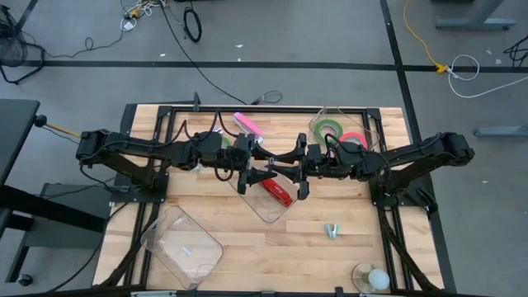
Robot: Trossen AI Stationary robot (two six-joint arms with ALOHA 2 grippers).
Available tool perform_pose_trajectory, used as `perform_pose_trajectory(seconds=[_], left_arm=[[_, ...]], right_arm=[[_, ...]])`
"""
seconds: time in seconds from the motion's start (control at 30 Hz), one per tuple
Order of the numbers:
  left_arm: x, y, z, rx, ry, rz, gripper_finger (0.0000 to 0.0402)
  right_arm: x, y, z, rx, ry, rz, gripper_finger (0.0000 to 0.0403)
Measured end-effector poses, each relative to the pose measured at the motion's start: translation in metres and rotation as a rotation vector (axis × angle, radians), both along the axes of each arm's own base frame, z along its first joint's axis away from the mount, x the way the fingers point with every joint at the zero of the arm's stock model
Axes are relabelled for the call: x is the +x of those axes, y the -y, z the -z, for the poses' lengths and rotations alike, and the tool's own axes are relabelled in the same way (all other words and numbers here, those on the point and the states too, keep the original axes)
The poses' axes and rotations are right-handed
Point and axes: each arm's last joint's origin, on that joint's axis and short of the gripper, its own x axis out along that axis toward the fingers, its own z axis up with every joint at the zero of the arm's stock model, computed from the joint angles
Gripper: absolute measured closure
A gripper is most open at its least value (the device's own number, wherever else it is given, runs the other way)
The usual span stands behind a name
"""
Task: Pick and place Stapler, Stapler remover, tape
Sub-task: Put the black staple remover into the bottom transparent bin
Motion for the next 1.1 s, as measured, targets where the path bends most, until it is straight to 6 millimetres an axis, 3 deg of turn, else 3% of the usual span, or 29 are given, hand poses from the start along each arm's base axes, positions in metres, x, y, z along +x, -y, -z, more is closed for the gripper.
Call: perform_pose_trajectory(seconds=[0.73,1.1], left_arm=[[-0.004,-0.001,-0.004,0.0,-0.004,-0.002,0.0115],[-0.007,-0.004,0.005,0.031,-0.108,-0.009,0.0115]], right_arm=[[0.001,0.008,0.0,0.026,0.001,0.024,0.0295],[0.002,0.012,0.004,0.037,-0.045,0.033,0.0295]])
